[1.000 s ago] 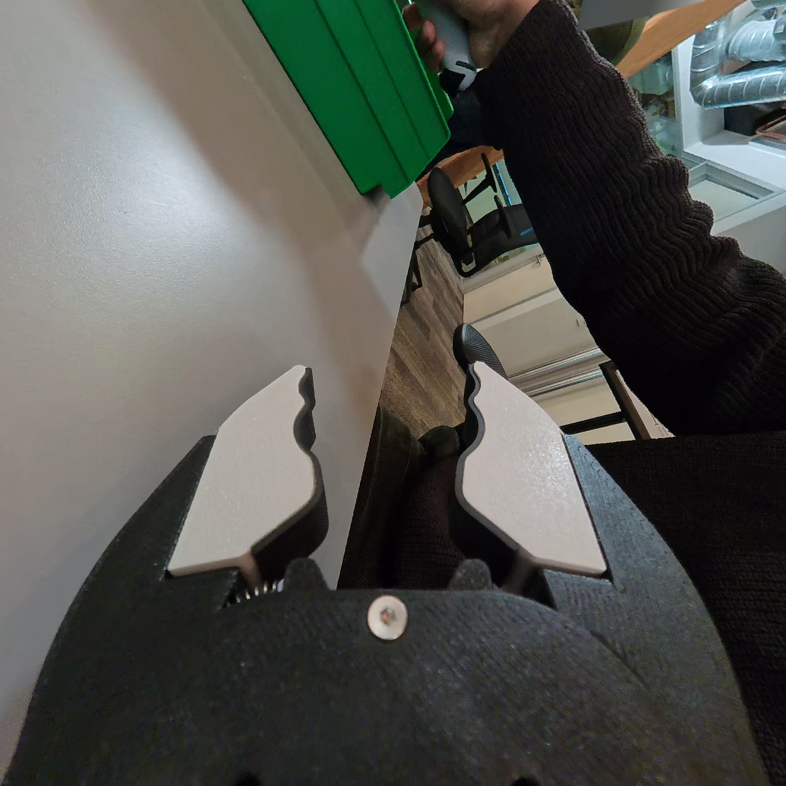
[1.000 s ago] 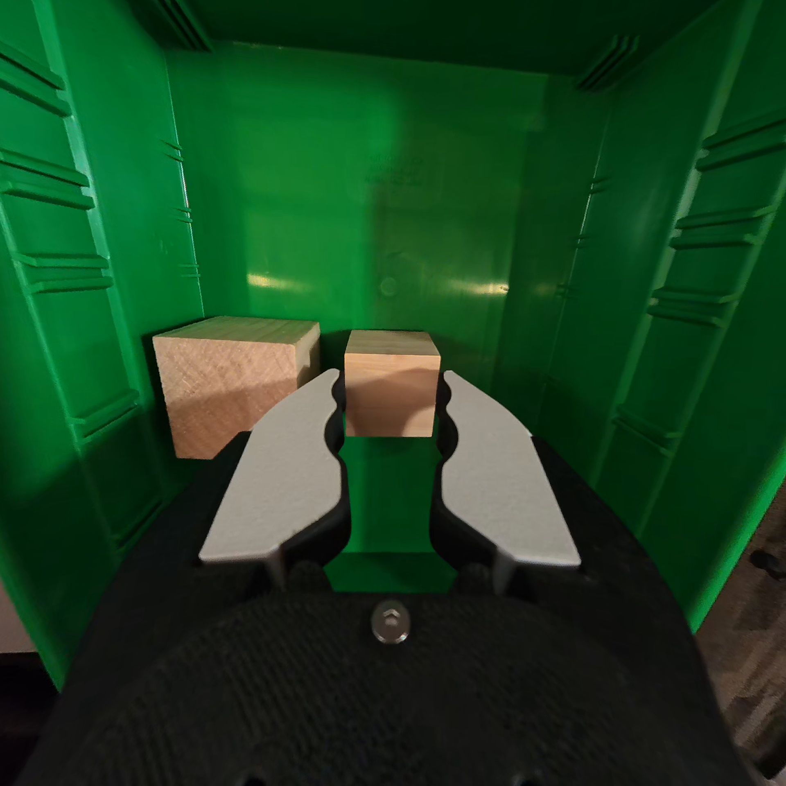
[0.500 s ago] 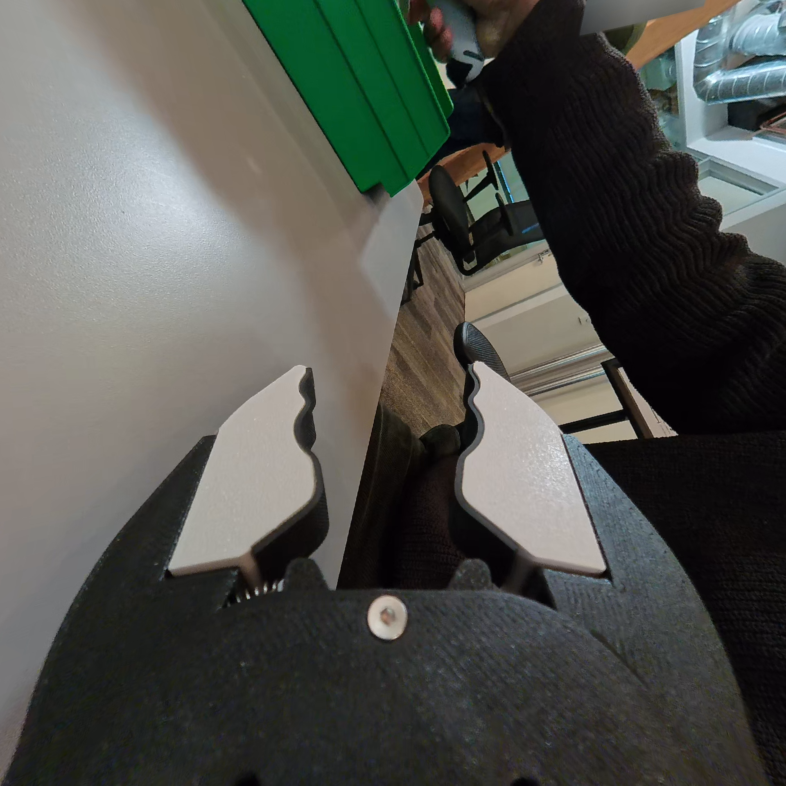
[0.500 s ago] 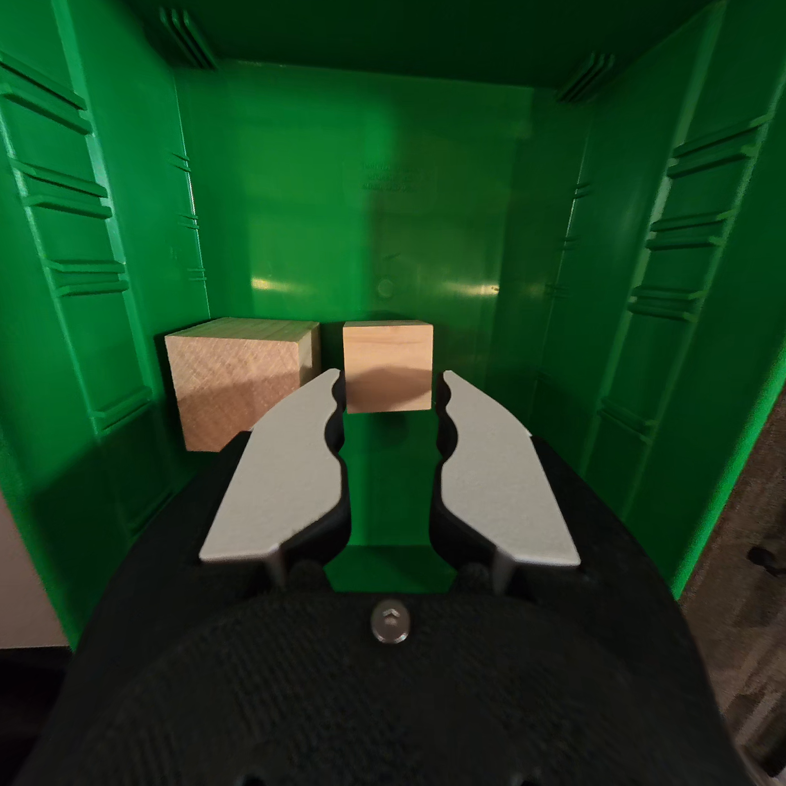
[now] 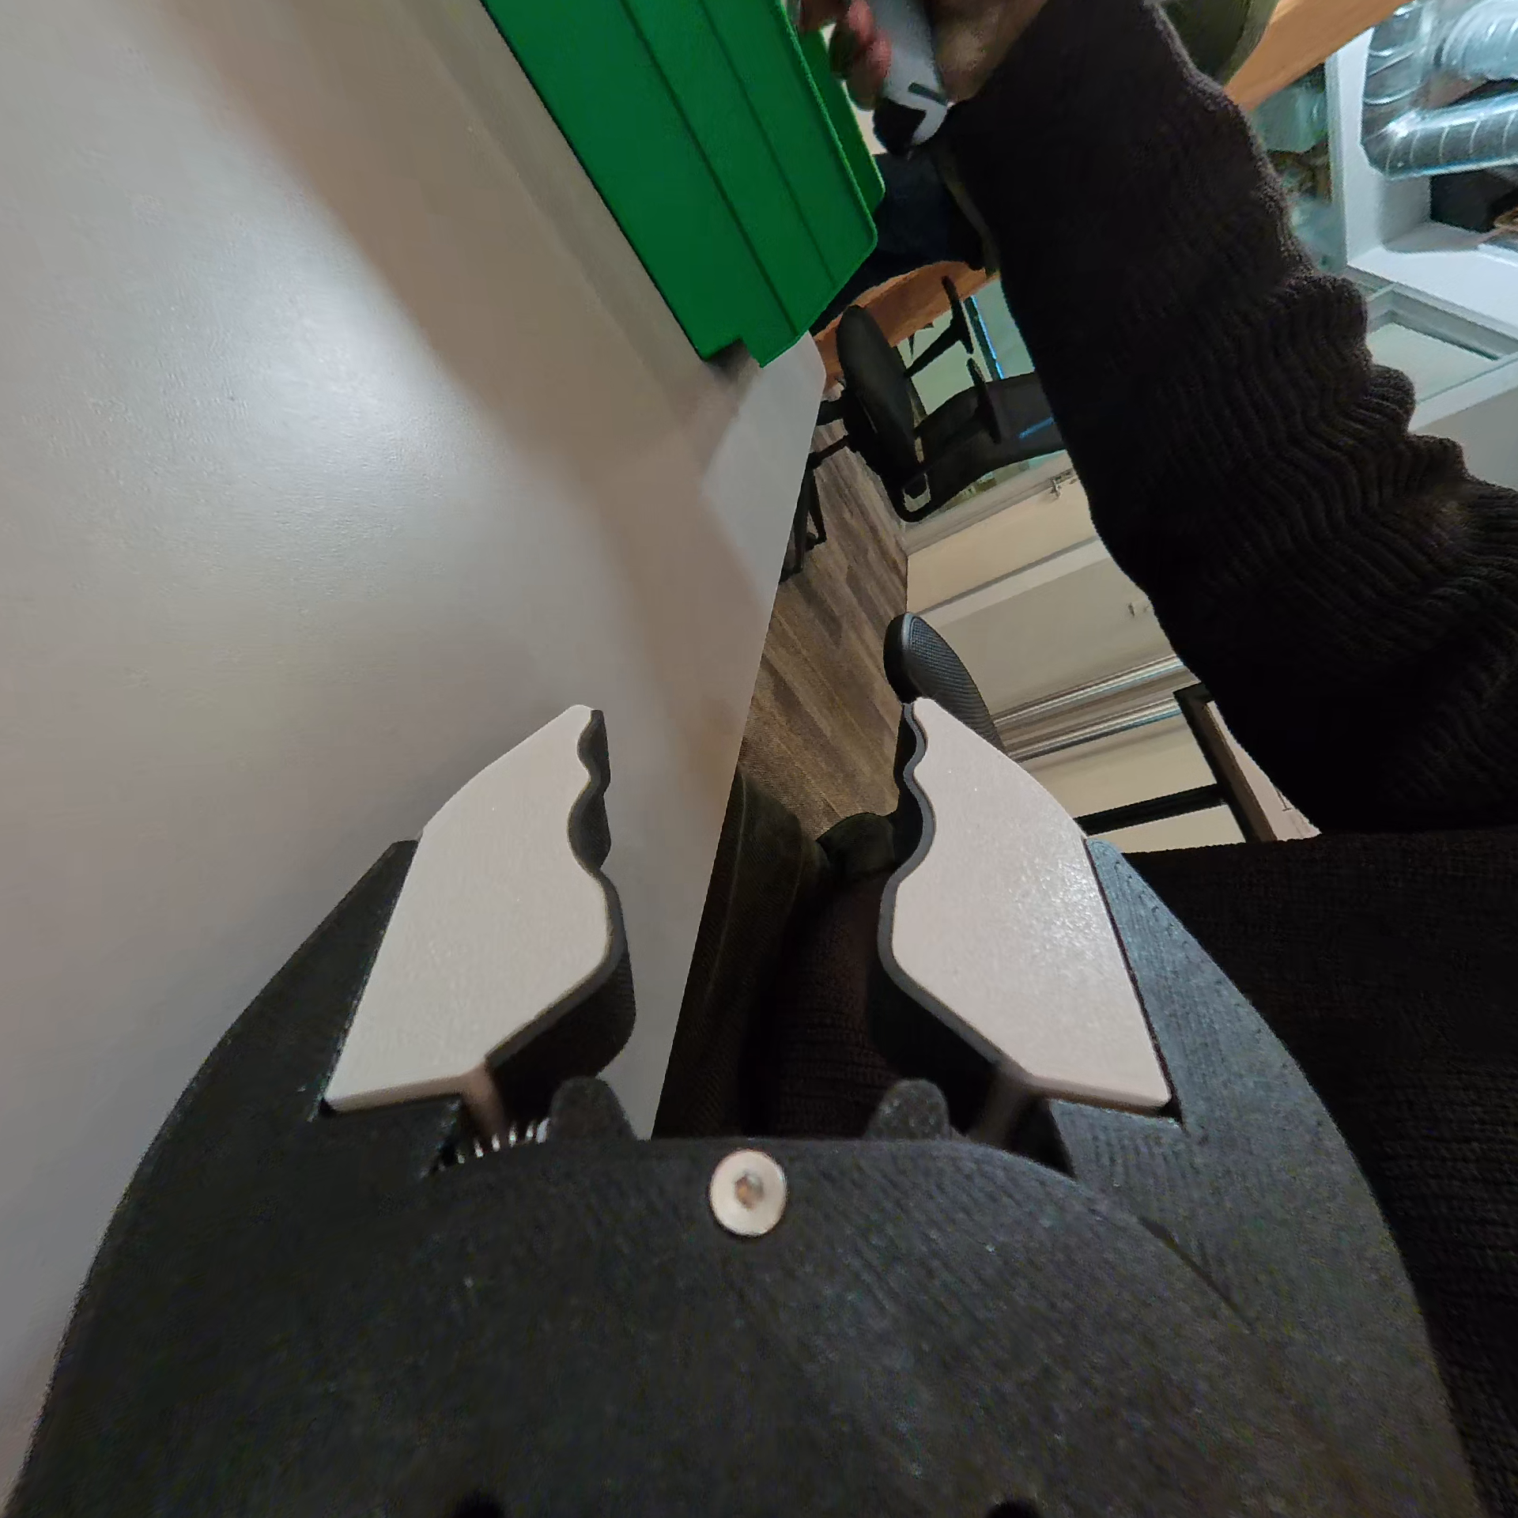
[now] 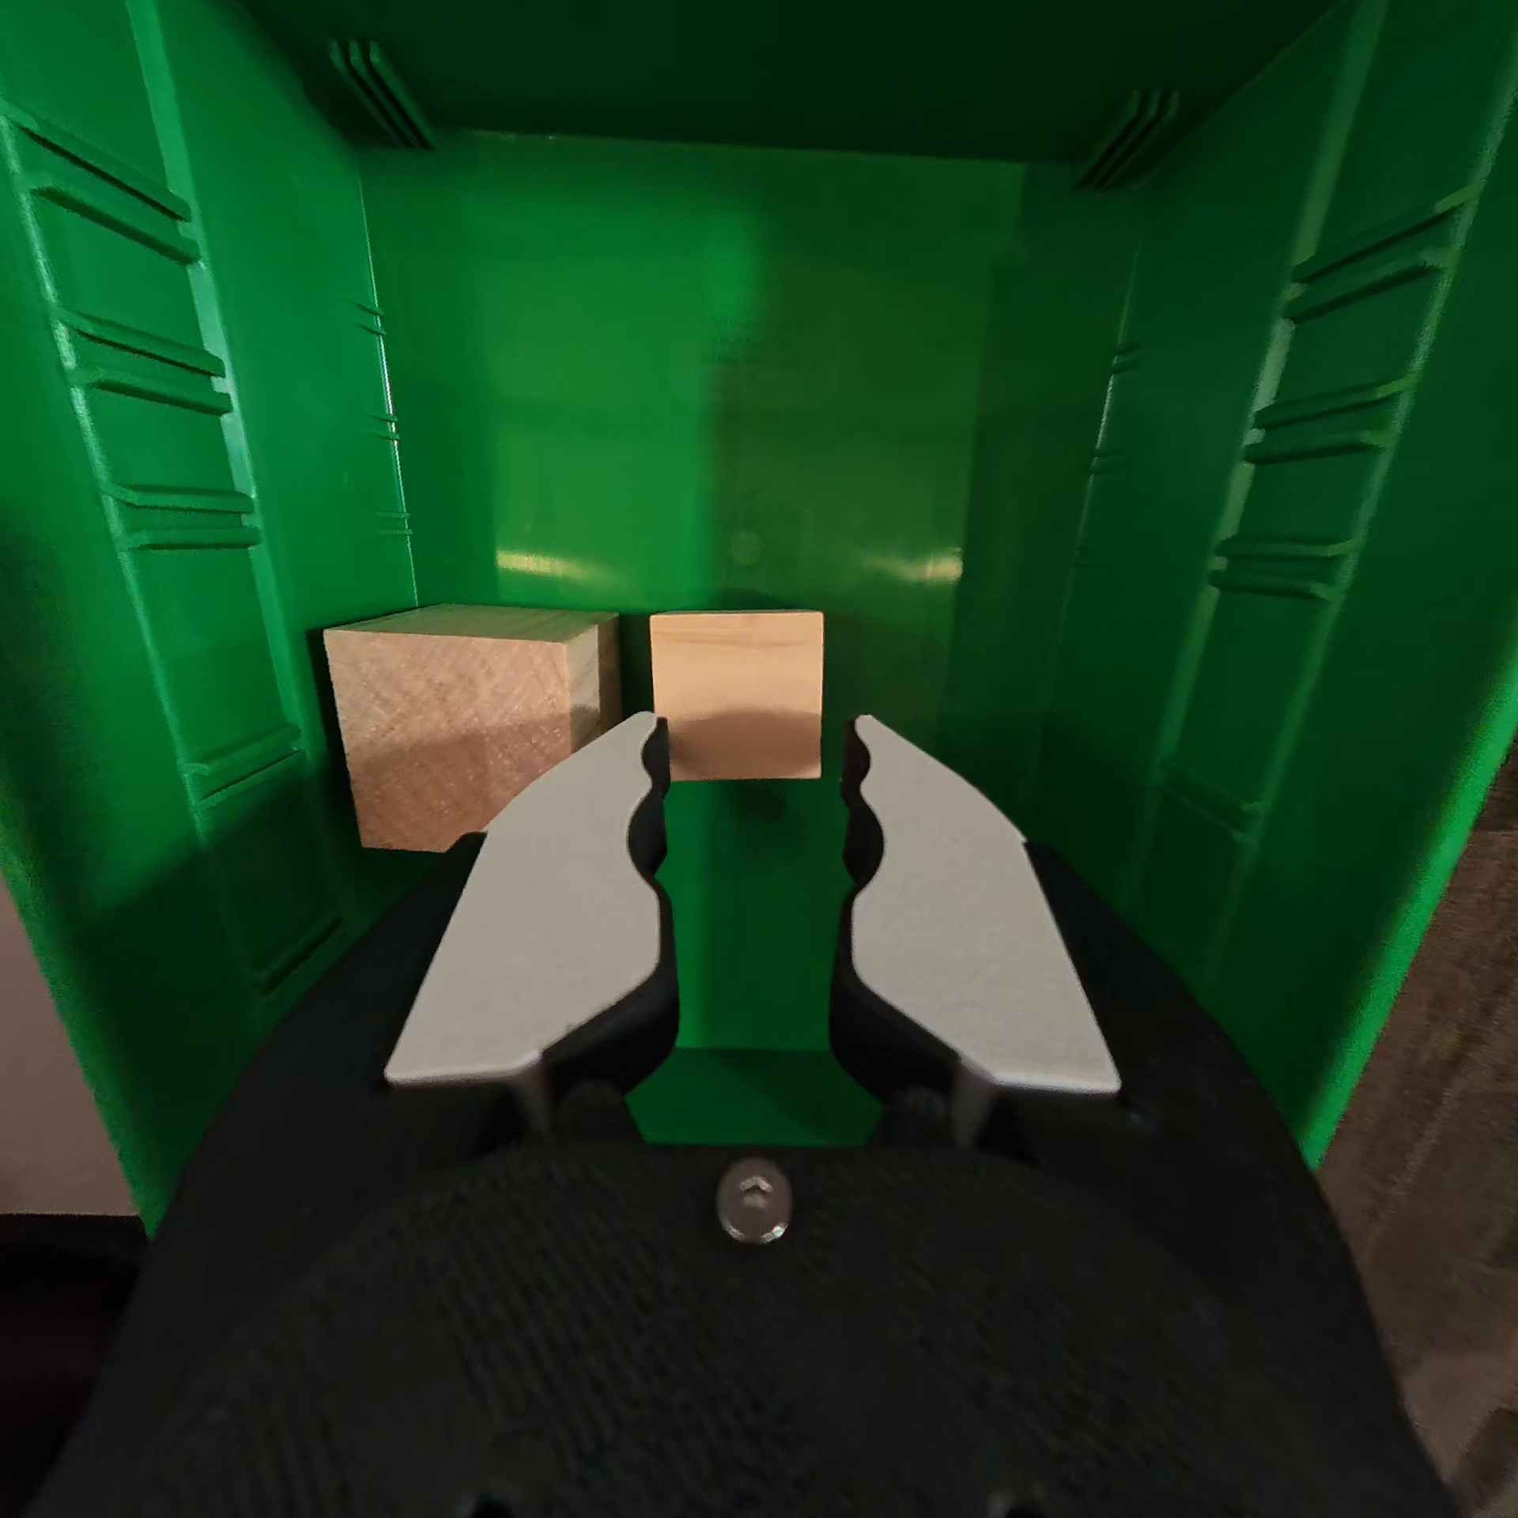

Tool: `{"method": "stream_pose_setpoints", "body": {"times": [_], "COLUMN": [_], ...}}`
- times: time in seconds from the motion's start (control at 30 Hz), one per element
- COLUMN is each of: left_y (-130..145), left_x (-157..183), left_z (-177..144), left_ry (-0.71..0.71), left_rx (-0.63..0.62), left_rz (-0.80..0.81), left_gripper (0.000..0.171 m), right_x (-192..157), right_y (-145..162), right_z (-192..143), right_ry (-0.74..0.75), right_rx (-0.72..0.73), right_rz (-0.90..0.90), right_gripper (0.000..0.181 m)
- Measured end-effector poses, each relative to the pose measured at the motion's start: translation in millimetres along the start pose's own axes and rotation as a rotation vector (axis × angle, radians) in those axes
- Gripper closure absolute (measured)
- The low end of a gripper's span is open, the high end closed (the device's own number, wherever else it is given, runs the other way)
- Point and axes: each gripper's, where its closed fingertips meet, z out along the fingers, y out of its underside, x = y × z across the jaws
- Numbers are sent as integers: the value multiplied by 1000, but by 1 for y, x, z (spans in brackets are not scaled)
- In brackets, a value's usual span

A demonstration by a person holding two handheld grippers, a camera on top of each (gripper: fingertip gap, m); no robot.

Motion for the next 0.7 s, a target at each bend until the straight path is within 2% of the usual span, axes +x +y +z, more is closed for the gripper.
{"method": "stream_pose_setpoints", "body": {"times": [0.23,0.7], "left_y": [-1,1], "left_x": [-2,-2], "left_z": [-1,0], "left_ry": [-3,-8], "left_rx": [1,-6], "left_rz": [-5,-3], "left_gripper": [103,104], "right_x": [-2,-2], "right_y": [2,3], "right_z": [0,-2], "right_ry": [-26,-25], "right_rx": [-5,4], "right_rz": [0,-9], "right_gripper": [154,150]}}
